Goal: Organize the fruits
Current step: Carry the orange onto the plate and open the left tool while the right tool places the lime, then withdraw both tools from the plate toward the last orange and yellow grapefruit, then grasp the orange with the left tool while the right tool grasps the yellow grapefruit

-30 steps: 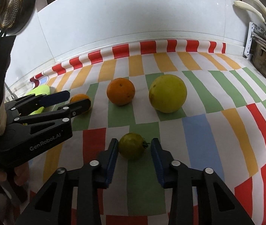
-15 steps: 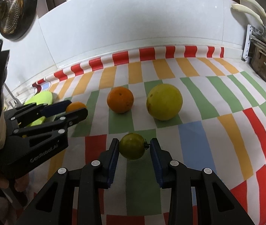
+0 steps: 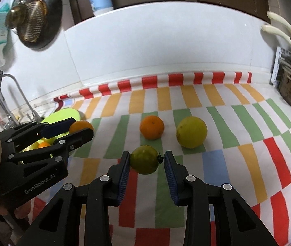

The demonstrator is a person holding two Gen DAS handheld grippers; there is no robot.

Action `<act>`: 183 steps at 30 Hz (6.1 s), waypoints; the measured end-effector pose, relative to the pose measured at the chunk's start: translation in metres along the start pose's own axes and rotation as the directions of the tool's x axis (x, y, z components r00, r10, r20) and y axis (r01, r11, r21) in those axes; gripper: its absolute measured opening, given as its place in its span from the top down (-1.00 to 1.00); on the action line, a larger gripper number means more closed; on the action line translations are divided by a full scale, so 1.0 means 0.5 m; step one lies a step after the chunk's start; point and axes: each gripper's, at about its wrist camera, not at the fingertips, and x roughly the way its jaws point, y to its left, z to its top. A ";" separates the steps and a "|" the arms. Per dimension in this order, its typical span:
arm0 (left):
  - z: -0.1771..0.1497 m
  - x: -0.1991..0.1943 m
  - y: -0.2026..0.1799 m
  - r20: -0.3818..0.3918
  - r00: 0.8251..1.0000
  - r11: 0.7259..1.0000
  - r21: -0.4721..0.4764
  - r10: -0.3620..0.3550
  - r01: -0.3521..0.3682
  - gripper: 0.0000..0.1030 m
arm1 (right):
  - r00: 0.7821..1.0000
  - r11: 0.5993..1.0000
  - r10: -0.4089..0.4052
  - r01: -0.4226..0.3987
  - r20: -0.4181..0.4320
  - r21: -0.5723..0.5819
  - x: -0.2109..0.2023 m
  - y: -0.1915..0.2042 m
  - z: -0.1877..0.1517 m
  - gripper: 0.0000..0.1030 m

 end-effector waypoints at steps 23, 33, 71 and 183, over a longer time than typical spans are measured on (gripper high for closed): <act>-0.055 -0.189 0.029 0.062 0.985 0.981 -0.126 0.159 -0.150 0.28 | 0.988 0.985 0.117 -0.104 0.097 -0.135 -0.114 0.097 0.015 0.32; -0.085 -0.247 0.093 0.038 0.962 0.946 -0.197 0.269 -0.256 0.28 | 0.972 0.958 0.216 -0.194 0.089 -0.209 -0.112 0.174 0.030 0.32; -0.142 -0.097 0.378 -0.091 0.966 0.951 -0.179 0.240 -0.253 0.28 | 0.974 0.951 0.208 -0.224 -0.093 -0.212 0.158 0.377 0.061 0.32; 0.028 0.195 -0.101 -0.056 0.997 0.963 0.264 -0.048 0.061 -0.46 | 0.997 0.955 -0.035 0.013 -0.069 -0.297 0.123 -0.130 0.047 -0.43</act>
